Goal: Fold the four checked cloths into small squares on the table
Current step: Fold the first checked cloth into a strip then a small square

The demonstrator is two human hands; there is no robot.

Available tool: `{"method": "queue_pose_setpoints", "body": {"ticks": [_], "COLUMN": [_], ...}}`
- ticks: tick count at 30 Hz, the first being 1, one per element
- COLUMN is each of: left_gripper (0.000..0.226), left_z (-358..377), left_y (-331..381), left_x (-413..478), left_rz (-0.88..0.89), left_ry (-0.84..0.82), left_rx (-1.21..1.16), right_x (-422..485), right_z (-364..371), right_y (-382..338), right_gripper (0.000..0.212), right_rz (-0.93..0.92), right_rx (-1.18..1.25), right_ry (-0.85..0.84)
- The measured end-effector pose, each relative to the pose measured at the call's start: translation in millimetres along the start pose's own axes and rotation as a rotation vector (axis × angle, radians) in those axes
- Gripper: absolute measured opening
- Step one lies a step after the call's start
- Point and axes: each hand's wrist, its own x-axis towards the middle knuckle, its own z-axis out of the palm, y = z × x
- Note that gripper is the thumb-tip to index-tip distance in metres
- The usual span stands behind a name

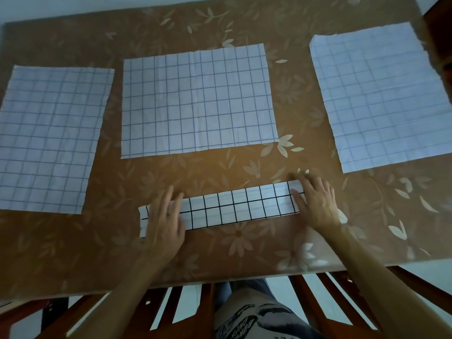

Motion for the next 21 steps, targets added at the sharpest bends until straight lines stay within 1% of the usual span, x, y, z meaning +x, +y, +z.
{"method": "queue_pose_setpoints", "body": {"ticks": [2, 4, 6, 8, 11, 14, 16, 18, 19, 21], "left_gripper": [0.051, 0.05, 0.057, 0.061, 0.064, 0.068, 0.066, 0.055, 0.051, 0.048], "left_z": [4.3, 10.9, 18.4, 27.1, 35.6, 36.9, 35.6, 33.1, 31.6, 29.6], "left_y": [30.0, 61.8, 92.4, 114.9, 129.4, 127.1, 120.6, 115.1, 113.1, 108.8], "left_x": [8.7, 13.4, 14.0, 10.7, 4.8, 0.8, -1.1, -4.7, -7.3, -13.8], "left_rz": [0.098, 0.209, 0.311, 0.375, 0.363, 0.328, 0.314, 0.314, 0.321, 0.342], "left_ry": [0.009, -0.048, -0.131, -0.201, -0.229, -0.231, -0.222, -0.19, -0.18, -0.177], "left_rx": [-0.068, -0.083, -0.085, -0.07, 0.003, 0.096, 0.132, 0.139, 0.135, 0.124], "right_x": [9.3, 16.3, 23.9, 29.1, 28.9, 18.5, 8.4, -5.3, -13.4, -28.7], "right_z": [-6.8, -14.3, -16.8, -19.0, -21.5, -20.4, -19.9, -19.9, -19.6, -19.3], "right_y": [3.1, 2.8, 3.5, 5.6, 11.2, 13.2, 11.9, 9.2, 7.7, 4.3], "right_gripper": [0.039, 0.04, 0.041, 0.039, 0.036, 0.038, 0.027, 0.023, 0.027, 0.046], "right_rz": [0.001, -0.014, -0.011, 0.02, -0.023, -0.06, 0.008, 0.065, 0.073, 0.079], "right_rx": [0.002, -0.037, -0.048, 0.004, 0.026, 0.04, 0.099, 0.107, 0.111, 0.116], "right_ry": [-0.016, -0.068, -0.158, -0.243, -0.252, -0.267, -0.307, -0.356, -0.368, -0.353]}}
